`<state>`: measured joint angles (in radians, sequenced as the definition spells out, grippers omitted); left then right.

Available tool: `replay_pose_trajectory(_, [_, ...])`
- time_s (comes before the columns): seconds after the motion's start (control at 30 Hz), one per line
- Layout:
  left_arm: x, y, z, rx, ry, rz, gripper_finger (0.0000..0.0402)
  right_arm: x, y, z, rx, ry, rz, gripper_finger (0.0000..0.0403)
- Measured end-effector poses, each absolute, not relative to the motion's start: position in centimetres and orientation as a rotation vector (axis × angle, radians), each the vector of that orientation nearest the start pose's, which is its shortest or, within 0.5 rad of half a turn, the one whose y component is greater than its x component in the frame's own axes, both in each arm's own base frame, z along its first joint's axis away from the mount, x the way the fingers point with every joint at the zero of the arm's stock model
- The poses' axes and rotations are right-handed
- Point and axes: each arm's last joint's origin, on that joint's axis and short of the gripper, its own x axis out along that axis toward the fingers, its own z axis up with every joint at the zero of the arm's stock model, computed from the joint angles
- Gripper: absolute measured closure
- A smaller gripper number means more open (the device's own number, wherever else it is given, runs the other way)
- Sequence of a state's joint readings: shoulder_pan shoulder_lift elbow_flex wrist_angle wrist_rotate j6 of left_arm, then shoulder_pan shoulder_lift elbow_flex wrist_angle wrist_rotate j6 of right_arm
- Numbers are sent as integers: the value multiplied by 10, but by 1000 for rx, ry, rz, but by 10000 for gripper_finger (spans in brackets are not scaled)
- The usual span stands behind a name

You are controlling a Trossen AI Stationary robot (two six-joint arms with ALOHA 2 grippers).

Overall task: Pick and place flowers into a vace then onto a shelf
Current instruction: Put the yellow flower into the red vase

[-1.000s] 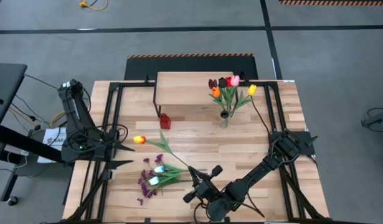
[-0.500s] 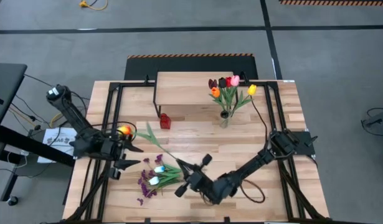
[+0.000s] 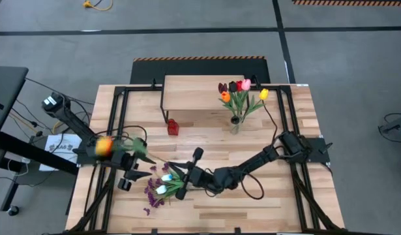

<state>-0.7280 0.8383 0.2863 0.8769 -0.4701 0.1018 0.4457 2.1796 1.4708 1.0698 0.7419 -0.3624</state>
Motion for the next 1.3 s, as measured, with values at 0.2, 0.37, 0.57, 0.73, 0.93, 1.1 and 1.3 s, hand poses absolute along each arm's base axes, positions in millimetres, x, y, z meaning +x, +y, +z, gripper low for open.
replay_pose_trajectory(0.2, [140, -103, 254, -58, -317, -230, 231, 445, 186, 234, -123, -237, -258, 403])
replay_pose_trajectory(0.37, [141, -99, 256, -41, -335, -203, 231, 446, 185, 234, -123, -237, -249, 403])
replay_pose_trajectory(0.57, [144, -94, 258, -39, -354, -166, 231, 447, 186, 230, -107, -207, -223, 403])
replay_pose_trajectory(0.73, [143, -92, 263, -38, -402, -148, 231, 447, 186, 229, -107, -193, -227, 403])
replay_pose_trajectory(0.93, [141, -91, 266, -21, -439, -135, 231, 447, 187, 227, -119, -169, -262, 403])
replay_pose_trajectory(1.1, [141, -91, 266, -16, -442, -135, 231, 445, 190, 226, -140, -154, -297, 403])
replay_pose_trajectory(1.3, [136, -93, 268, 15, -442, -99, 231, 441, 196, 226, -165, -144, -330, 403])
